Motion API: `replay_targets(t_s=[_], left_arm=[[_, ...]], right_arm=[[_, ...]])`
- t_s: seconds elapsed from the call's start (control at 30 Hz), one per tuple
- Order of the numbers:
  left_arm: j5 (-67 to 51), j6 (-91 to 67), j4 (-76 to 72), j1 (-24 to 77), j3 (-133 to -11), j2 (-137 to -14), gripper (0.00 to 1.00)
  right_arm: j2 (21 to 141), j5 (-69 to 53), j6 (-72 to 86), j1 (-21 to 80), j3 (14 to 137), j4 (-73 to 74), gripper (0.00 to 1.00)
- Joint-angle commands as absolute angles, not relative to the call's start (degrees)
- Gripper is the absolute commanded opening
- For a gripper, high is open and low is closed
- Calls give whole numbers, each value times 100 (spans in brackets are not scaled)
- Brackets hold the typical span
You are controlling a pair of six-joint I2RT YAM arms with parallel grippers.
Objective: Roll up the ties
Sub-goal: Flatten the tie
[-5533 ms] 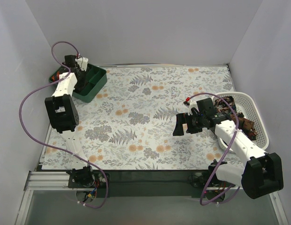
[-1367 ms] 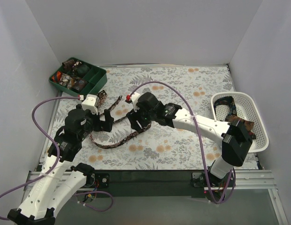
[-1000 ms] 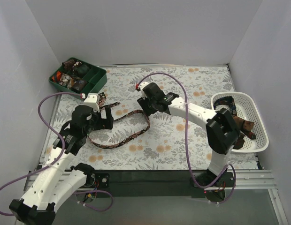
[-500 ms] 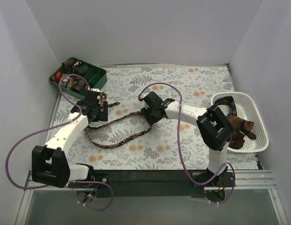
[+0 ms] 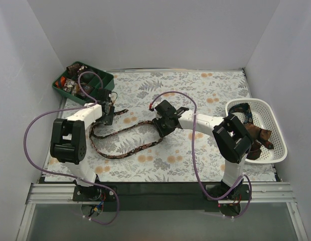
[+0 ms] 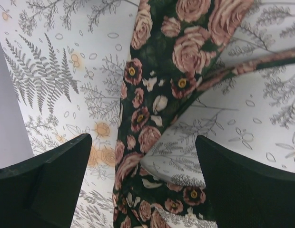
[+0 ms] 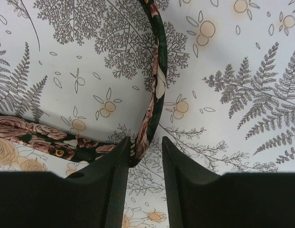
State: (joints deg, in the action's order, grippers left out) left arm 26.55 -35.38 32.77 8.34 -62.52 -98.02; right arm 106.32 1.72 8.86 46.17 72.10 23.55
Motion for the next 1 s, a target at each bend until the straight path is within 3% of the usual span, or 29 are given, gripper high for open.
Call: replay_targets(t_s=[0.0, 0.13, 0.17, 0.23, 0.27, 0.37, 0.43, 0.73, 0.87, 0.97], left_arm=[[3049, -3235, 3120, 782, -6618, -10035, 83], [3155, -3217, 3120, 756, -6715, -10344, 66], [3173, -3217, 3111, 765, -6697, -10388, 55], [3182, -3243, 3076, 756, -6645, -10459, 43], [3164, -3261, 3067, 747, -6610, -10476, 27], [3103, -3401, 3085, 712, -6592, -10380, 0], [2919, -3489, 3120, 642, -6688, -10109, 0], [1610, -4648, 3139, -298, -8007, -8676, 0], [933, -5570, 2043, -912, -6911, -7694, 0], [590, -6212, 1243, -1124, -5558, -7218, 1]], right_arm=[[10371, -158, 949, 4614, 7119, 2285, 34], [10380, -132, 923, 4614, 6996, 2276, 33], [10389, -132, 905, 4614, 6979, 2285, 31], [10336, -167, 862, 4614, 6909, 2294, 28], [10319, -176, 853, 4614, 6908, 2294, 22], [10222, -36, 748, 4606, 6847, 2320, 8], [10117, 559, 642, 4571, 6882, 2434, 1], [9545, 2677, 194, 3622, 7734, 2278, 1], [9422, 3260, 105, 3367, 7586, 1900, 1], [9211, 3244, 386, 3322, 6875, 1513, 14]])
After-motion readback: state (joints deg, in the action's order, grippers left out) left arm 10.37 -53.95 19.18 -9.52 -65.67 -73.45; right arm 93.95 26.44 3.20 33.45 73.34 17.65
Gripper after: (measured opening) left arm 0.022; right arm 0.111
